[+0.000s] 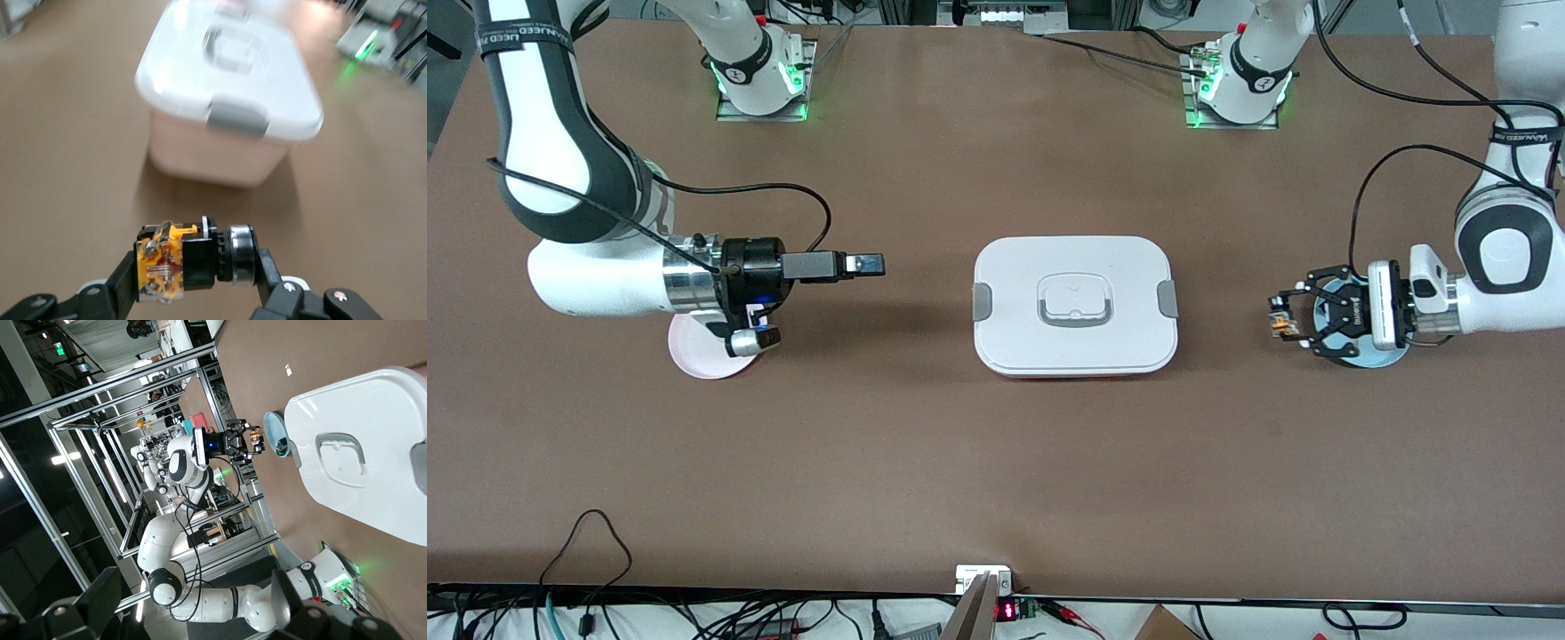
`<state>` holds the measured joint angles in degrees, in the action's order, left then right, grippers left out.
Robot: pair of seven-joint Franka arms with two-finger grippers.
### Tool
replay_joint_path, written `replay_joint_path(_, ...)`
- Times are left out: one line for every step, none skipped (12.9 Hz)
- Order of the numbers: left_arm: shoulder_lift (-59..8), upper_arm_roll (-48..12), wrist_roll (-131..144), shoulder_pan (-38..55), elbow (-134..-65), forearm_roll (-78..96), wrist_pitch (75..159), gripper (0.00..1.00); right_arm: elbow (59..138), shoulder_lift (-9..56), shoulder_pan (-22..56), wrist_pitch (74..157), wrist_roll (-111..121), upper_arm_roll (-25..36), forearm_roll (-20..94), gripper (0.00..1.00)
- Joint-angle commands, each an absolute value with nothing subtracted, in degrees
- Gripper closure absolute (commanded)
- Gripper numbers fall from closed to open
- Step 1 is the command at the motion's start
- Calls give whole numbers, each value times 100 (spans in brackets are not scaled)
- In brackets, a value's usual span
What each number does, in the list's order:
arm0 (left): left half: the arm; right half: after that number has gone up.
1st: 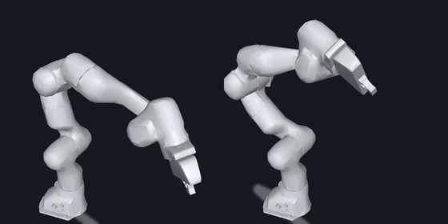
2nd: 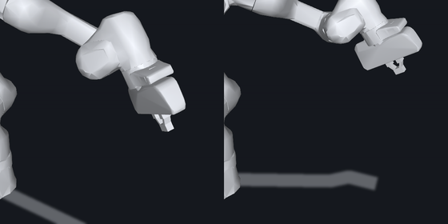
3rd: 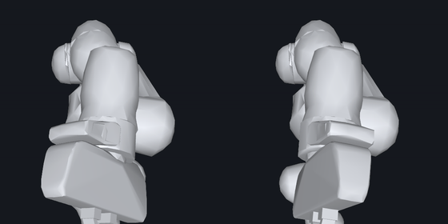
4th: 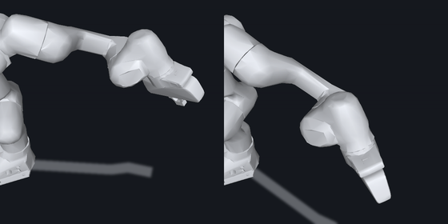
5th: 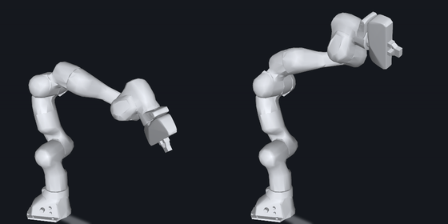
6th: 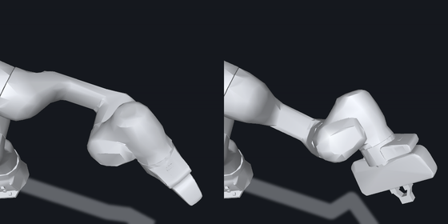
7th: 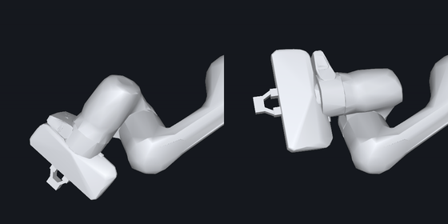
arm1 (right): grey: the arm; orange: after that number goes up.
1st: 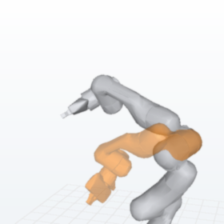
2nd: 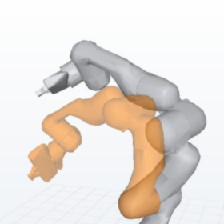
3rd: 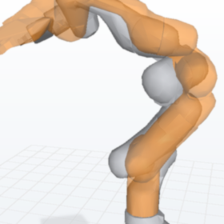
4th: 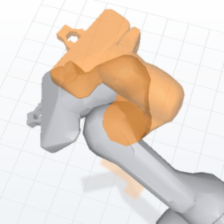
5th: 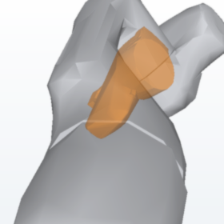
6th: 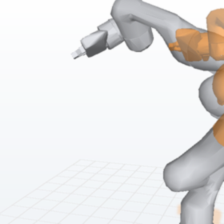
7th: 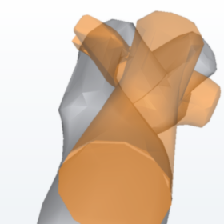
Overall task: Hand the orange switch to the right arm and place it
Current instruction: 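Lift the orange switch with the left gripper while the right gripper rises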
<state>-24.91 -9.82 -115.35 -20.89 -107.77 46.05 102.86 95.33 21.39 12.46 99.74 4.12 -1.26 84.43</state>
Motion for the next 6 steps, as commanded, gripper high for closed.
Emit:
replay_joint_path(-2382,-1299,-11882,-1864,-10793,5349,9871,100,9536,2136,1327,9993,545,-97,8754,0)
replay_joint_path(-2364,-1492,-11883,-1741,-10793,5614,9783,100,9536,2136,1379,10002,571,-97,8754,0)
replay_joint_path(-2303,-1668,-11883,-1645,-10802,6016,9747,100,9545,2144,1389,10002,684,-97,8754,0)
replay_joint_path(-2242,-1766,-11874,-1426,-10802,6395,9756,100,9545,2205,1397,10002,729,-97,8763,0)
replay_joint_path(-2233,-1775,-11857,-1128,-10802,6999,9773,100,9536,2223,1406,10002,738,-97,8763,0)
replay_joint_path(-2232,-1775,-11830,-820,-10802,7579,9860,100,9536,2232,1458,10011,738,-97,8771,0)
